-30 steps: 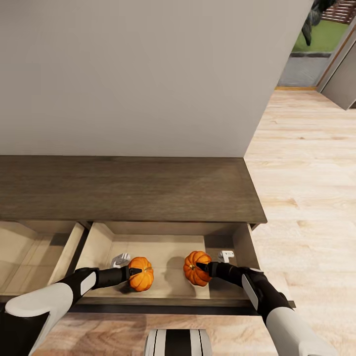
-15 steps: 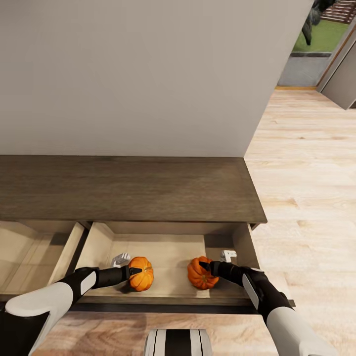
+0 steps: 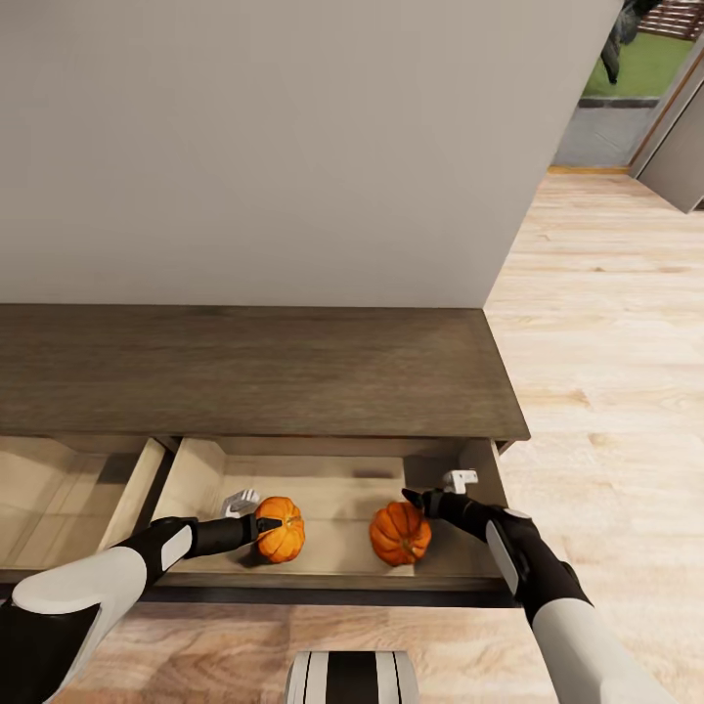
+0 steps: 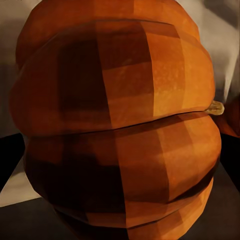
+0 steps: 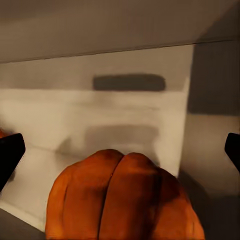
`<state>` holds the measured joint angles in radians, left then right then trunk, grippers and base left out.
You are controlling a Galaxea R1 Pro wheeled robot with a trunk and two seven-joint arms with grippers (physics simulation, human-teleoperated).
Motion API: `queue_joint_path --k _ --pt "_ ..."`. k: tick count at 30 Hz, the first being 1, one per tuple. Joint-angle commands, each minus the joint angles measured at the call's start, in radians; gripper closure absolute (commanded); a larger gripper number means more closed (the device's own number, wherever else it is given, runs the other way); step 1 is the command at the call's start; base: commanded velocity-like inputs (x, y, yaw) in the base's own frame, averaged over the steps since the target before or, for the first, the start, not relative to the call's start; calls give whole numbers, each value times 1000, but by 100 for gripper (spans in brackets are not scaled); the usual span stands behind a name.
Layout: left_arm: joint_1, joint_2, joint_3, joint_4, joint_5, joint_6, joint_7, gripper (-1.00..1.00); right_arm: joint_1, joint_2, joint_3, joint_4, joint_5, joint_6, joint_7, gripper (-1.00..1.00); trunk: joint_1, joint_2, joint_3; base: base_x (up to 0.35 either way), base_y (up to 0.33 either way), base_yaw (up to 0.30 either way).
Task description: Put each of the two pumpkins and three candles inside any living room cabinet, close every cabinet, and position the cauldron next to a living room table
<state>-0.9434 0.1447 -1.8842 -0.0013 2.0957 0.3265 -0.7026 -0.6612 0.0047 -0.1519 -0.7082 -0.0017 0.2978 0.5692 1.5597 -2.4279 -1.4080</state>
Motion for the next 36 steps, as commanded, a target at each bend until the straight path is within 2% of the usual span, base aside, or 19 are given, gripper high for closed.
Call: queue_joint_path --k 1,15,20,22,25,36 --pt "38 -1 -1 0 0 0 0 100 0 0 0 -8 0 0 0 -100 1 0 0 0 0 0" --pt "38 -3 -1 0 0 0 0 100 0 5 4 -11 -3 5 10 -100 1 0 0 0 0 0" --pt "38 -12 -1 0 0 0 0 100 0 10 7 -18 -3 96 18 -100 1 0 0 0 0 0" --pt "37 -14 -1 1 0 0 1 100 0 11 7 -25 -2 109 43 -100 1 0 0 0 0 0" --pt "38 -14 -1 3 0 0 1 100 0 11 8 -29 -1 115 91 -100 1 0 0 0 0 0" --pt "37 -6 -1 5 1 -1 2 100 1 12 8 -28 -1 116 101 -100 1 0 0 0 0 0"
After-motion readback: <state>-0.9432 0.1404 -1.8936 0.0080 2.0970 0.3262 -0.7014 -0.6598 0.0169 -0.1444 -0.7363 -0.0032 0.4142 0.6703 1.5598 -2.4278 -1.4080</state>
